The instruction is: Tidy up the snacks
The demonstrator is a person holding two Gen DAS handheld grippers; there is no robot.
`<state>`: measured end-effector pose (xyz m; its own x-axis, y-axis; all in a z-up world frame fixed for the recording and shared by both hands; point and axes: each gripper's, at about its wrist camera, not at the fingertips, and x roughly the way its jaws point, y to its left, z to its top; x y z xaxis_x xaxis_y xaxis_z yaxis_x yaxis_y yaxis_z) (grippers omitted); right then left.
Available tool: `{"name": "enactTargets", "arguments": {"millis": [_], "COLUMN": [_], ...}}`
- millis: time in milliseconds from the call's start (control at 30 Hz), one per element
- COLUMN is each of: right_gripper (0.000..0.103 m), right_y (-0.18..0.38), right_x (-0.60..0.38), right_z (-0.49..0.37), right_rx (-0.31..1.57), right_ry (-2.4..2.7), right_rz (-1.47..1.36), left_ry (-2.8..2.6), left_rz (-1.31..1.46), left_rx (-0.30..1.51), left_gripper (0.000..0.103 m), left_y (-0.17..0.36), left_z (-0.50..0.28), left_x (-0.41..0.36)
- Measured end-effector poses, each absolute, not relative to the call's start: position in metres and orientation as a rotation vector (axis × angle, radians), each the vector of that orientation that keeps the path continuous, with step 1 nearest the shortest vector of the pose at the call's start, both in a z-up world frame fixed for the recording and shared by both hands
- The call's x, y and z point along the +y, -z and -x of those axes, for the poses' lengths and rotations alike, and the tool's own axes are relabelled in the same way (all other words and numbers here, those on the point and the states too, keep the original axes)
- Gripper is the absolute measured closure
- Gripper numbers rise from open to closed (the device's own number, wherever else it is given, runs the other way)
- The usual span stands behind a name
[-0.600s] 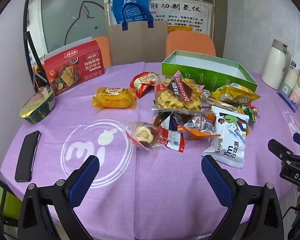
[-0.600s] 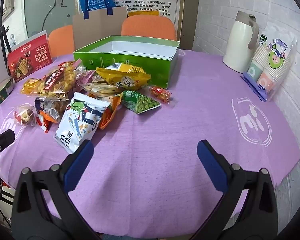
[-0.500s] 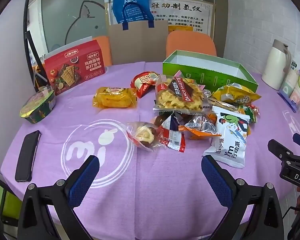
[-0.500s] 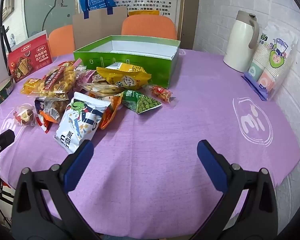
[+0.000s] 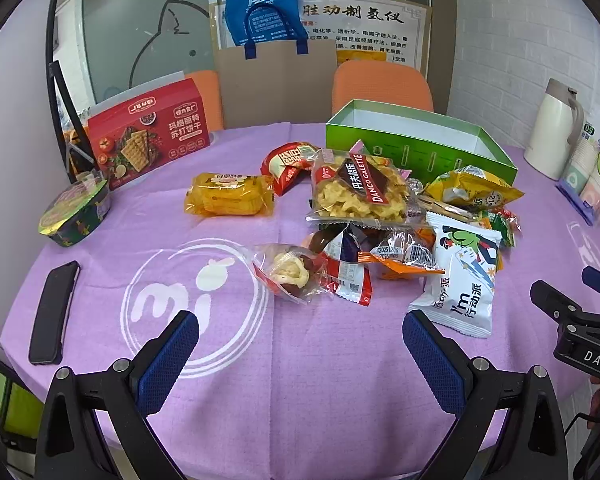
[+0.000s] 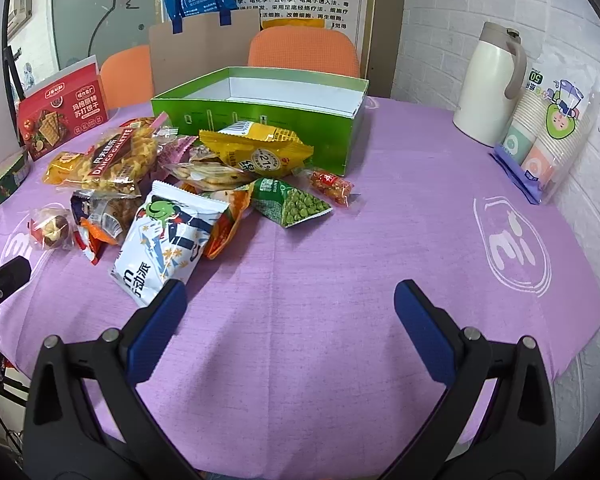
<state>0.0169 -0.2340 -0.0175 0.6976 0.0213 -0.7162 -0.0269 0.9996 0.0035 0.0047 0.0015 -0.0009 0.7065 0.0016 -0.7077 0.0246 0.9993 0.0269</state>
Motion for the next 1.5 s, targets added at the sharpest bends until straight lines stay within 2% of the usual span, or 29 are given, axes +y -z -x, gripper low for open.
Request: {"name": "enactTargets", "arguments": {"millis": [1100, 1367, 1500], "right_gripper": [0.0, 0.0, 0.0], "right_y": [0.025, 0.028, 0.035], "right_x": [-0.229, -0.23, -0.213], "right_z": [-0.025, -0.028, -0.035], "right_rx": [0.827, 0.778, 0.809], "right_ry": [-0.037, -0.272, -0.32], "right_rz": [0.025, -0.117, -0.081], "left_ry": [0.025, 0.115, 0.123], "left_rz": [-0.006, 0.082, 0.108], "left_rx": [0.789, 0.821, 0.862], "left_gripper": [0.0, 0.0, 0.001], "left_y": [0.008, 0.016, 0.025], "left_z": [-0.009, -0.019, -0.026], "left_x": [0.007, 0.022, 0.032]}}
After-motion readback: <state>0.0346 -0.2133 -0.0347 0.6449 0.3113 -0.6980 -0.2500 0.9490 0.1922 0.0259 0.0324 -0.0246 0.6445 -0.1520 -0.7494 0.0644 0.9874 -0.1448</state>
